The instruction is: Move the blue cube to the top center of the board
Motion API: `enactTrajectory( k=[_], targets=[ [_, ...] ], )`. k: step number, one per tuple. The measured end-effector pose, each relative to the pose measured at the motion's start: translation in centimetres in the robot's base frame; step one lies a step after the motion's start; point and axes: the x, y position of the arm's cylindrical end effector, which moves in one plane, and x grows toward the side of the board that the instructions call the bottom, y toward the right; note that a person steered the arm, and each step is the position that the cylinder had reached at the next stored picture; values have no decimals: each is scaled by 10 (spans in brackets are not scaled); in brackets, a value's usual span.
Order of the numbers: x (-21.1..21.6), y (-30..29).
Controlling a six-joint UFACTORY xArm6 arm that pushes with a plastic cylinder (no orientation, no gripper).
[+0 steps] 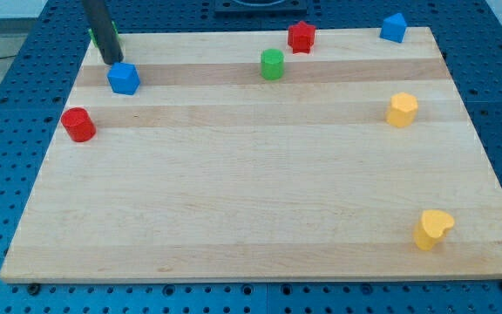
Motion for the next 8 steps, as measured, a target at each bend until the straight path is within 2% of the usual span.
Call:
enactTrajectory(
  k=[3,4,5,8],
  targets=[
    [72,-15],
    [82,-9],
    [62,15],
    [-16,171]
  ],
)
